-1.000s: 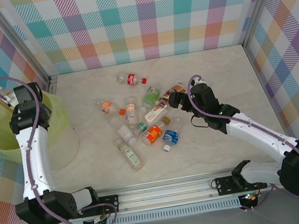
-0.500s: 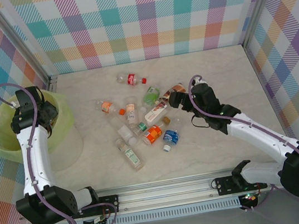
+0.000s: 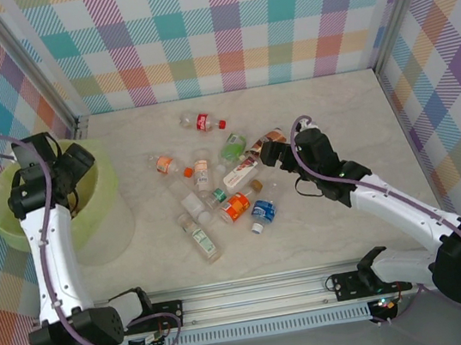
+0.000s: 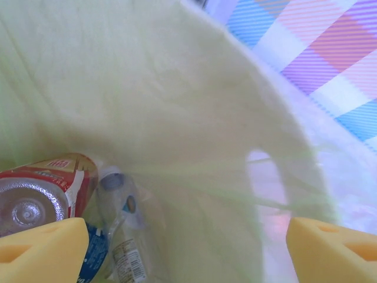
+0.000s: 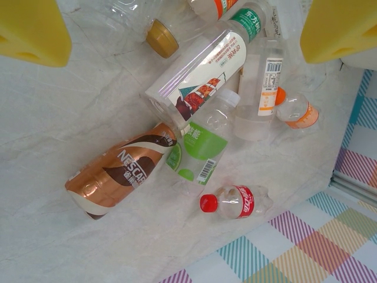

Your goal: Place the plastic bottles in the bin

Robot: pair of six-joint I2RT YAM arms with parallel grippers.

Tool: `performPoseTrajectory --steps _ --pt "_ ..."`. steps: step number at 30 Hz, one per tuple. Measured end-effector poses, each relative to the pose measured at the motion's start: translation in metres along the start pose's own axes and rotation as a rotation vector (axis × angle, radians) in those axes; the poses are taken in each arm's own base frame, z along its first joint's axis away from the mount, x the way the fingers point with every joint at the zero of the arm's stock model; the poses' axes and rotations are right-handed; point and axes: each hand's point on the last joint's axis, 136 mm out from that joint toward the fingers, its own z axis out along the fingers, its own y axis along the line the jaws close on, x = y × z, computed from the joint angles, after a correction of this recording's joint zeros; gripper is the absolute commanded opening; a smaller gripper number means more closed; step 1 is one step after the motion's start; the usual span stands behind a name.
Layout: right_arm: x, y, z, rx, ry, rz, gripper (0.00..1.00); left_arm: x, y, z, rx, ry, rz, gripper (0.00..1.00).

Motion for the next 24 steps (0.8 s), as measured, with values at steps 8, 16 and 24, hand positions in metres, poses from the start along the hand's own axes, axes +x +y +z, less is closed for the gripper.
performPoseTrajectory --steps 8,16,24 --pt "0.007 -0.005 0.003 0.001 0.008 -0.005 1.00 0.000 -0.057 -0.074 0.291 -0.128 0.038 1.00" --pt "0.008 -0.003 0.007 -0.007 0.010 -0.004 1.00 0.079 -0.136 -0.094 0.469 0.031 0.242 1.00" --pt "0.010 -0.005 0.009 -0.002 0.014 -0.004 1.00 0.224 -0.153 -0.046 0.363 0.308 0.362 1.00"
